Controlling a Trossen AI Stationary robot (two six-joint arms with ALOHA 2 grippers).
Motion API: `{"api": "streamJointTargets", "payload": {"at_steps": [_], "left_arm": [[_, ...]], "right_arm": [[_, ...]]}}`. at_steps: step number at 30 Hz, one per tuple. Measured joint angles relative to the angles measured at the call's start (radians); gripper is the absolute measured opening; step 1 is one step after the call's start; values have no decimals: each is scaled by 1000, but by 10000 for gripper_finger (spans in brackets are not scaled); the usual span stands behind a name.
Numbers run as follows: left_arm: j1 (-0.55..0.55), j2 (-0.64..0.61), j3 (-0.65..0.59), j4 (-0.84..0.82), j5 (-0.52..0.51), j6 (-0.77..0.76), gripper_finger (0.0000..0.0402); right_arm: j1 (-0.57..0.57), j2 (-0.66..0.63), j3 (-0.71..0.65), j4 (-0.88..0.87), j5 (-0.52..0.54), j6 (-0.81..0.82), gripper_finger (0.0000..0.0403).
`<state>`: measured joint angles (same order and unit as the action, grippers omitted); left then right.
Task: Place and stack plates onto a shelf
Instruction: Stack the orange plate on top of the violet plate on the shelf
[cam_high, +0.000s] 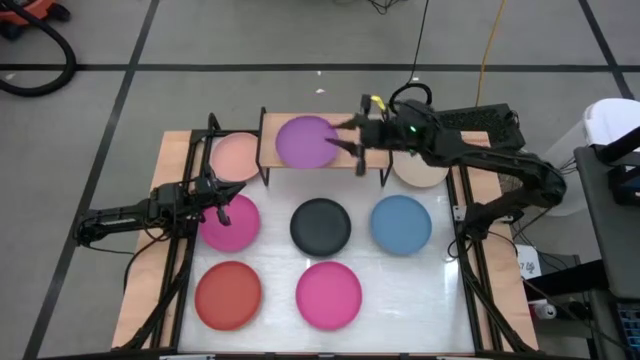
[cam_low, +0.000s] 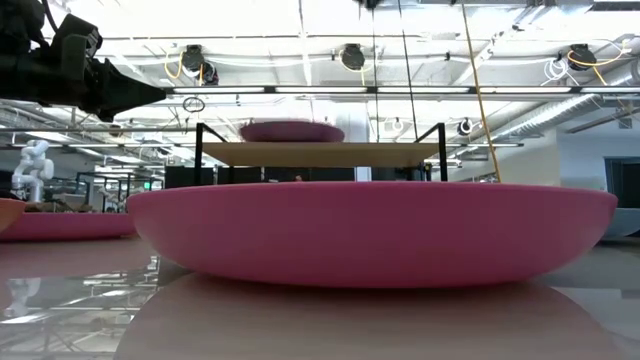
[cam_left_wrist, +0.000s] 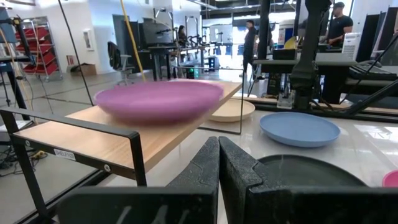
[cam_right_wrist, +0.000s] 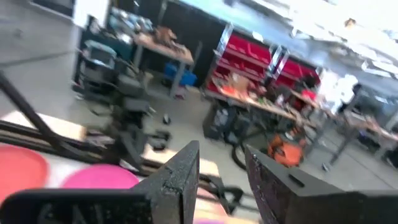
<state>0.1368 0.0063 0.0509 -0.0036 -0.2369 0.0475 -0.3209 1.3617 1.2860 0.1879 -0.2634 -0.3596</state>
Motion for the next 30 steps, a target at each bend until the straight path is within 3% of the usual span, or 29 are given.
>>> {"api": "streamJointTargets", "payload": {"at_steps": [5, 8, 12, 17, 20, 30], "left_arm": [[0, 0, 0, 0, 0, 0, 4], [0, 0, 0, 0, 0, 0, 4], [0, 0, 0, 0, 0, 0, 4], [0, 0, 0, 0, 0, 0, 4], [0, 0, 0, 0, 0, -6, 4], [-1, 0, 0, 49, 7, -200, 4]], "right_arm": [[117, -163, -185, 35, -1, -24, 114], [176, -264, -337, 143, 1, 3, 114], [225, -355, -576, 461, 3, 99, 114], [252, -370, -810, 875, 64, 112, 114], [252, -380, -865, 972, 112, 116, 114], [252, -383, -874, 912, 105, 340, 114]]}}
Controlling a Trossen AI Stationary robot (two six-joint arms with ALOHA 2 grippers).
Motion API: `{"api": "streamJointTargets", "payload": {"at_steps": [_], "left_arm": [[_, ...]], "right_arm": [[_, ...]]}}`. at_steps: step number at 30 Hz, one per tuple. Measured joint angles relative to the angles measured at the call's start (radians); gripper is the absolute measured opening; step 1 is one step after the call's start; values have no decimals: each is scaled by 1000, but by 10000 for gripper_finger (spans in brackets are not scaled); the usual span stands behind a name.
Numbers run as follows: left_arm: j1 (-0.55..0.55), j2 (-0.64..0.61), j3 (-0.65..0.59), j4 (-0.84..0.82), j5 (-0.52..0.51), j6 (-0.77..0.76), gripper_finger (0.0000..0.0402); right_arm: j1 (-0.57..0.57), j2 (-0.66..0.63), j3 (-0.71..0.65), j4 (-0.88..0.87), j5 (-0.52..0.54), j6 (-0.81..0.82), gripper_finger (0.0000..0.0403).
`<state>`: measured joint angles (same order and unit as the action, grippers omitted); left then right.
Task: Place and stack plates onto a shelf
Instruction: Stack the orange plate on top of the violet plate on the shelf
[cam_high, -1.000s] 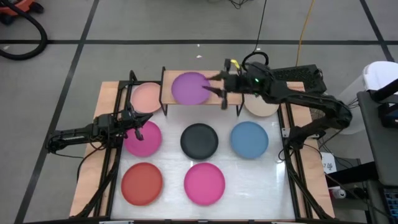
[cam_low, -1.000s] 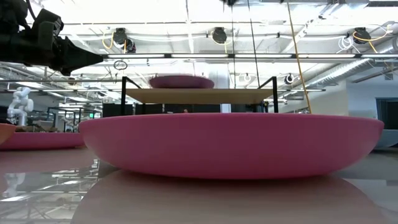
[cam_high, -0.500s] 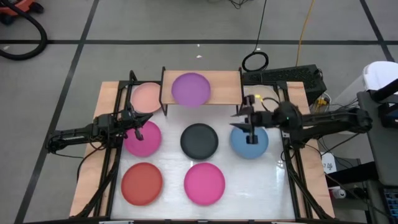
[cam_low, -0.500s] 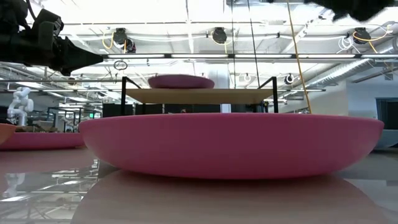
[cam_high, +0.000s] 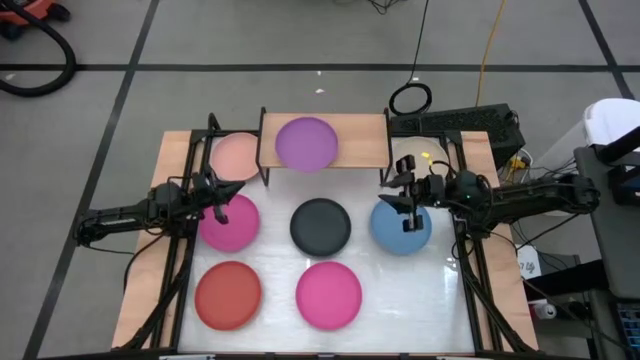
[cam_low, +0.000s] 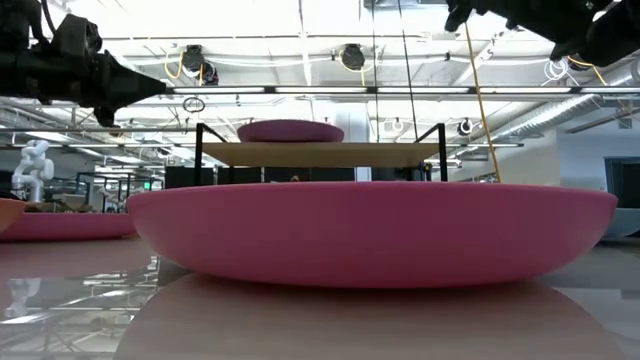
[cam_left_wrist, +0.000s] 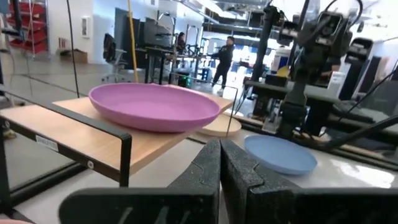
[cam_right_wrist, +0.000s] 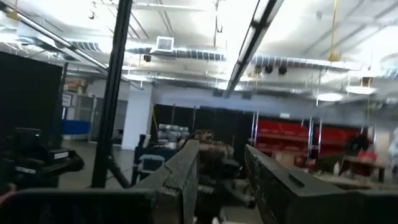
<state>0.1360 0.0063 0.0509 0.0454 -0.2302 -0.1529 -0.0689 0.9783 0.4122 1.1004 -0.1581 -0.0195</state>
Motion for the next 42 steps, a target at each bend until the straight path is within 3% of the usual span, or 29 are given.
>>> {"api": "streamJointTargets", "payload": {"at_steps": [3, 5, 8, 11, 15, 24, 28, 35, 42], "left_arm": [[0, 0, 0, 44, 7, -60, 4], [0, 0, 15, 105, 79, -60, 4], [-4, 5, 93, 118, 216, -39, 4], [-27, 64, 204, 52, 234, -4, 4], [-85, 249, 380, -56, 232, 53, 4], [-250, 863, 709, -476, 178, 208, 4], [-316, 1076, 747, -658, 236, 223, 4], [-426, 1329, 740, -678, 492, 131, 4], [-519, 1430, 740, -669, 485, 98, 50]], "right_arm": [[0, 7, 0, -20, 0, 36, 114], [0, 15, 0, -34, 0, 60, 114], [6, 34, 0, -33, 1, 103, 114], [6, 49, 0, -29, 0, 105, 114], [6, 54, 0, -28, 0, 106, 114], [6, 58, 1, -59, 0, 116, 114], [6, 58, 1, -68, 1, 120, 114], [6, 58, 1, -95, 1, 121, 114], [6, 58, 1, -116, 1, 126, 114]]}}
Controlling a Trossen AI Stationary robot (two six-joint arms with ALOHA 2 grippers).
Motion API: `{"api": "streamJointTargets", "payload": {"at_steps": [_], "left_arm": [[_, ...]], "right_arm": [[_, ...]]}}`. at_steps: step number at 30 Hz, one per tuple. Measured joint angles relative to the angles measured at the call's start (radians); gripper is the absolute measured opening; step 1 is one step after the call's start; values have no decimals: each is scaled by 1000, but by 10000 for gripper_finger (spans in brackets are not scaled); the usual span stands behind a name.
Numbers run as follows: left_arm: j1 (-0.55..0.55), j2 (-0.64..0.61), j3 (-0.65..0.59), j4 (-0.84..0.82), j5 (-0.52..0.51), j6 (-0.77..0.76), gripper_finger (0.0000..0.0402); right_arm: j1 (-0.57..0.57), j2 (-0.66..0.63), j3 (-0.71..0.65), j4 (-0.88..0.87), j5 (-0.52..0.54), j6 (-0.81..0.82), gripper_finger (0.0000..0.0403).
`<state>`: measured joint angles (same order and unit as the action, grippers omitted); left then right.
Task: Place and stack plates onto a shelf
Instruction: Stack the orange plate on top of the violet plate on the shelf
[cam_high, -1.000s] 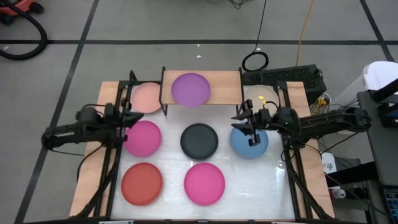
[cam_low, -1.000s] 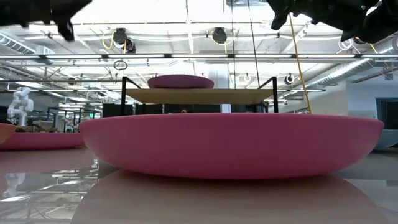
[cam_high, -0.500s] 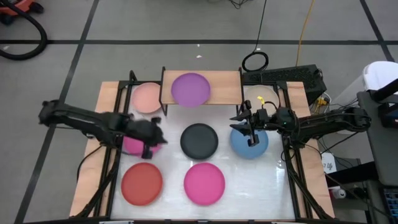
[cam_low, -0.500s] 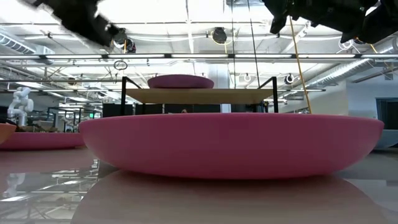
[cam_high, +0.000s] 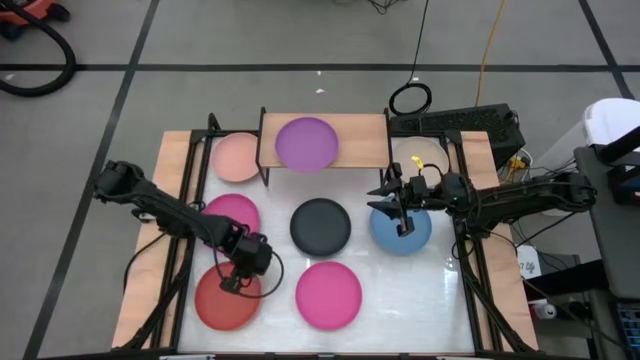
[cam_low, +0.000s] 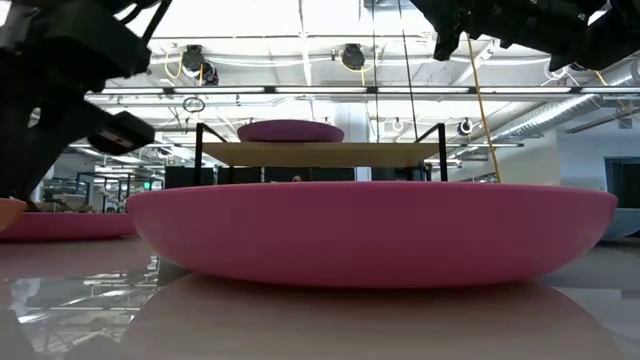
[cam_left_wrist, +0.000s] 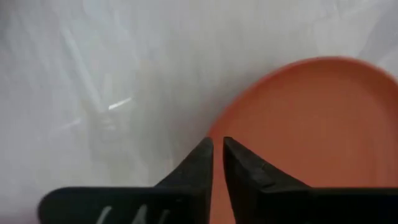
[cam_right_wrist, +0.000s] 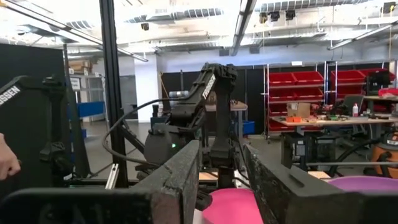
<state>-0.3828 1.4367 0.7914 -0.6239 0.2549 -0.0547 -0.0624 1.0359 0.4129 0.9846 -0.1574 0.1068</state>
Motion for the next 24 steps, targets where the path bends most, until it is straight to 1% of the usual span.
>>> {"api": "streamJointTargets", "payload": {"at_steps": [7, 11, 17, 24], "left_arm": [[-17, 1, 0, 20, -89, -7, 99], [-17, 1, 0, 18, -100, 5, 116], [-30, 11, 0, -6, -96, 0, 122], [-39, 78, 0, -62, -107, 0, 122]], "right_arm": [[5, 19, 0, 5, 3, 13, 114], [21, 36, 0, 4, 25, 12, 114], [31, 46, 0, 9, 34, 12, 114], [33, 47, 0, 6, 34, 12, 114]]}}
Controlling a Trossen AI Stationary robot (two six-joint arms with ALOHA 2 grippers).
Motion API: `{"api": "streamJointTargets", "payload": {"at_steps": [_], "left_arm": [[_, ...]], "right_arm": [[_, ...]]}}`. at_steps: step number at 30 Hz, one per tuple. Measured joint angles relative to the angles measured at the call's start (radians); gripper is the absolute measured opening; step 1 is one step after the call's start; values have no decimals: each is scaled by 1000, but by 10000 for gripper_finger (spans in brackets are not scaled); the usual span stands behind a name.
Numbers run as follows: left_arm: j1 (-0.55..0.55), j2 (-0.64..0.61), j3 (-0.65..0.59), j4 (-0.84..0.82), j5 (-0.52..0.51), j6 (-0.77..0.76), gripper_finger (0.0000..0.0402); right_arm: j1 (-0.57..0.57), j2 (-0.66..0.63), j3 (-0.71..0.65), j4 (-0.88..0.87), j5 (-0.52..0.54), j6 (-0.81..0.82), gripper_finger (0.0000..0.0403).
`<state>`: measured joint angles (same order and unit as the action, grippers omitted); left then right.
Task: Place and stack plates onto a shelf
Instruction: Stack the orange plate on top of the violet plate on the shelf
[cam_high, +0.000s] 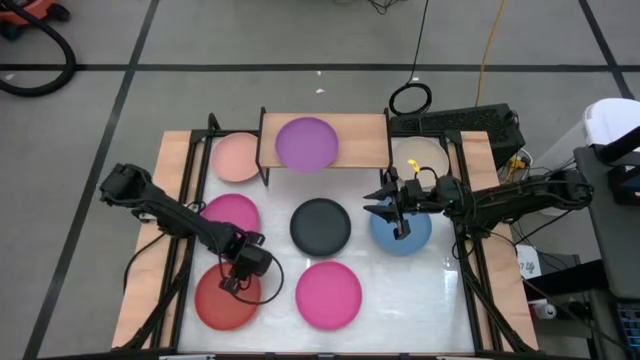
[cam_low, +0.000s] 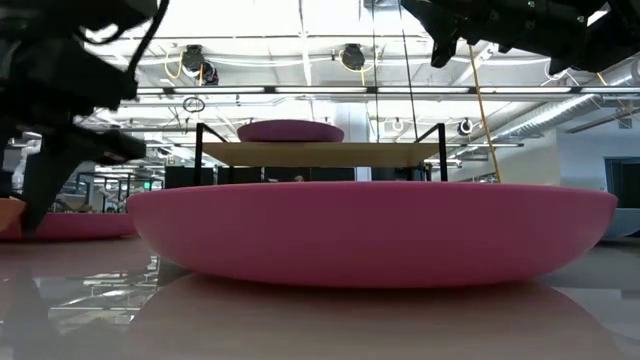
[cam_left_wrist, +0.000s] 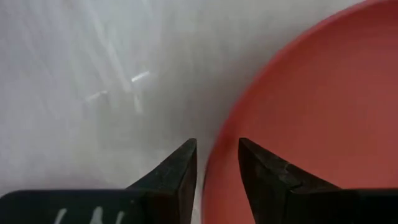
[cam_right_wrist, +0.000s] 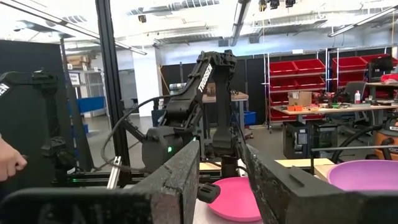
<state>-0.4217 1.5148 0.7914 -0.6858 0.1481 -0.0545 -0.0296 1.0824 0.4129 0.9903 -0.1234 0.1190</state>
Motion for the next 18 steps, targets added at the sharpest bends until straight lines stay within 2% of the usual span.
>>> {"api": "streamJointTargets", "payload": {"at_steps": [6, 13, 18], "left_arm": [[0, 38, 0, 5, -2, 10, 114], [6, 29, 4, 16, 67, 8, 21], [24, 9, 1, 16, 94, -34, 9]], "right_arm": [[0, 0, 0, 0, 0, 0, 114], [0, 0, 0, 0, 0, 0, 114], [0, 0, 0, 0, 0, 0, 114]]}}
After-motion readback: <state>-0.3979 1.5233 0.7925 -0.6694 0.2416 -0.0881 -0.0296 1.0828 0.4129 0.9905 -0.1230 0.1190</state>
